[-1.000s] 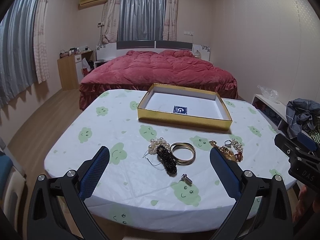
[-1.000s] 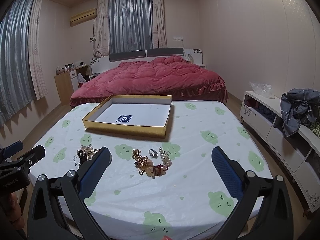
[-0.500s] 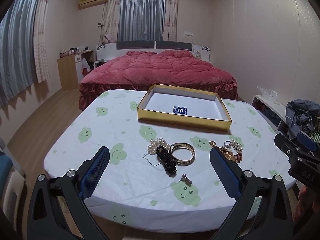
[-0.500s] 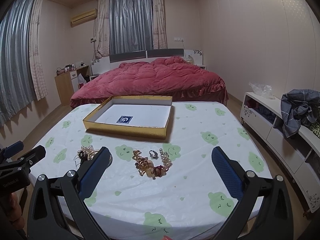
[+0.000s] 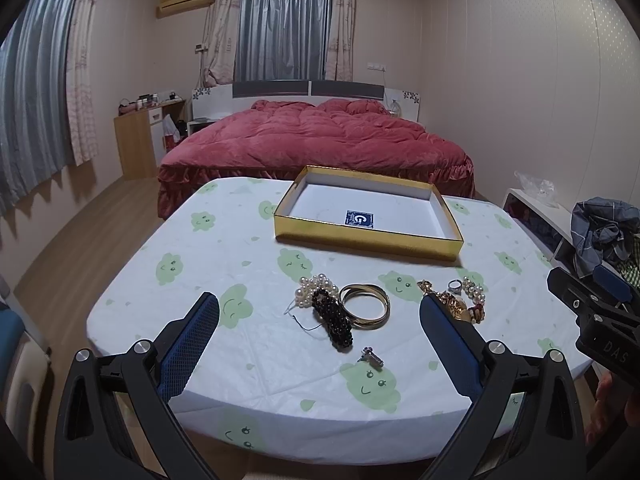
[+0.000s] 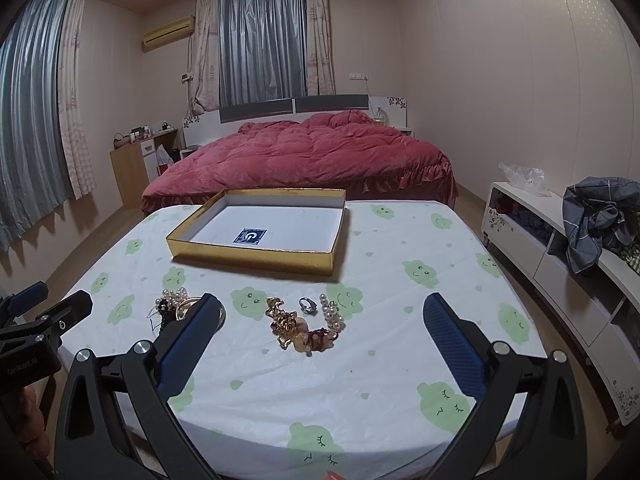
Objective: Organize jewelry
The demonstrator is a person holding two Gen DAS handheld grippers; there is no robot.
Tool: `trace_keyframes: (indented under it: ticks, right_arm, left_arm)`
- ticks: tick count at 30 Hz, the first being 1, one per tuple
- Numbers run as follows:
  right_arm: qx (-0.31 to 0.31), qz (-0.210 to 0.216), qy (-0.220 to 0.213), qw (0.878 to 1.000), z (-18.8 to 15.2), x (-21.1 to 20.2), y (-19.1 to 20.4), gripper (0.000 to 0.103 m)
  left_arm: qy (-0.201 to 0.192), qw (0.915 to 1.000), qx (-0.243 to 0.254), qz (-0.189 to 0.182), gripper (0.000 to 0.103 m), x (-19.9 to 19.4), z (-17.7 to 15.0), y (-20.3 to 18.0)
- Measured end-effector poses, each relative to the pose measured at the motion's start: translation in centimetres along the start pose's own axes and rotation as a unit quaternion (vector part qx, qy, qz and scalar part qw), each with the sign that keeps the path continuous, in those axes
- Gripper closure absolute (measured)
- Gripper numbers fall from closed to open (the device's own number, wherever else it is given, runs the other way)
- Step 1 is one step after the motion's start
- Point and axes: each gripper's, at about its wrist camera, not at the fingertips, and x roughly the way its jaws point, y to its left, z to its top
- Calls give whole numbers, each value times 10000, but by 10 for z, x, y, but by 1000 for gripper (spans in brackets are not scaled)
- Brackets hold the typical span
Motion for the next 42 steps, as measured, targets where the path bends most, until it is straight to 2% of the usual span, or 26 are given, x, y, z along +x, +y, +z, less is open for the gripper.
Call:
trace_keyframes:
  ticks: [23,32,37,40,42]
  right_arm:
    - [-25,-29,82,10000,-2,5,-1,103]
    - [-29,-120,193,9997,-9,17,-6,103]
    - [9,-62,397,9992,-21,36,-12,103]
    - [10,264,445,9987,-28,45,-15,103]
    - [61,281,591,9978,-36,53,-19,103]
  left_arm:
    - [98,9999,-29,-48,5,8,-9,2]
    - [337,9993,-123,-41,5,26,-17,8]
    - [631,9977,-254,-51,5,46,-30,15]
    - [744,9966,-345,-40,5,55,-37,20]
    - [844,9960,-279,74,5,62,-42,20]
